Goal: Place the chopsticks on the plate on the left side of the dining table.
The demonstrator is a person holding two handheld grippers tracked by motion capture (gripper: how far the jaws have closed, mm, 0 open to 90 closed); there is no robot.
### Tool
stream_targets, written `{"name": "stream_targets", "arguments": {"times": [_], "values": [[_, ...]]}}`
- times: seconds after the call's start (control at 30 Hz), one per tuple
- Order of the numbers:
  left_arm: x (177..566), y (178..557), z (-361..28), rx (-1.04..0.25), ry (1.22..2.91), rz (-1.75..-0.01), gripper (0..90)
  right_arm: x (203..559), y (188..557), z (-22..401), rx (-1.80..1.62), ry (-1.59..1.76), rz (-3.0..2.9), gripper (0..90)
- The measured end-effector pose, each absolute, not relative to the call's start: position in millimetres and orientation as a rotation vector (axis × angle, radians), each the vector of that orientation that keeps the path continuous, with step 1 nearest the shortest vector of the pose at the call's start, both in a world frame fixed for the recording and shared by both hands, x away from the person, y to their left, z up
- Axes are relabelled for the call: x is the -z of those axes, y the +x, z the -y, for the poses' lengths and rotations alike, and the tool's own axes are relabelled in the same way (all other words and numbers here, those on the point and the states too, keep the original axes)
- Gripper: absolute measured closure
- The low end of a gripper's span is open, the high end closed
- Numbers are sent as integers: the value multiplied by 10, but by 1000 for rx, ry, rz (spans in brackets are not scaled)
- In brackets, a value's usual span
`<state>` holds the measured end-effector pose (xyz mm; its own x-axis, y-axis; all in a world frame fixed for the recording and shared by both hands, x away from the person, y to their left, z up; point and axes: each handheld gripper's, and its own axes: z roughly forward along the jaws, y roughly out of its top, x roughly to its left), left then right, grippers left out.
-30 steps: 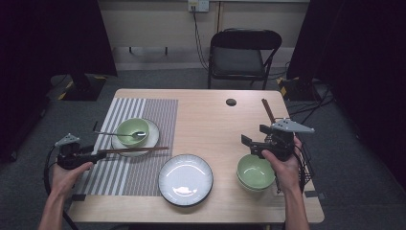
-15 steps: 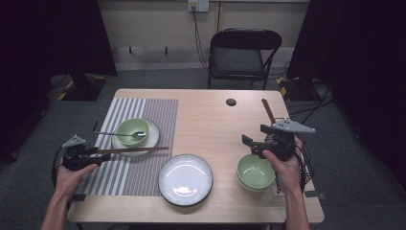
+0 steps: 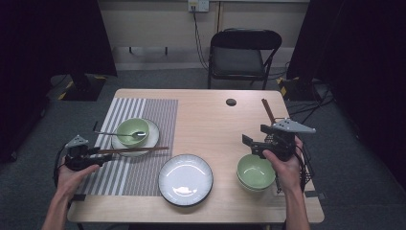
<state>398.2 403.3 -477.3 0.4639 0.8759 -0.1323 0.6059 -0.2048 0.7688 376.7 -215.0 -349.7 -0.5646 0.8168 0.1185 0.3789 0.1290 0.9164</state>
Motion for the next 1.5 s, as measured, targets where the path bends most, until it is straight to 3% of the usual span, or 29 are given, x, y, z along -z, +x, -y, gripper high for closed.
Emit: {"name": "stream_targets", "arguments": {"times": [1.5], "values": [[4782, 4009, -3983, -424, 1931, -1219, 275, 3497, 3768, 2160, -1423, 1158, -1994, 162]]}}
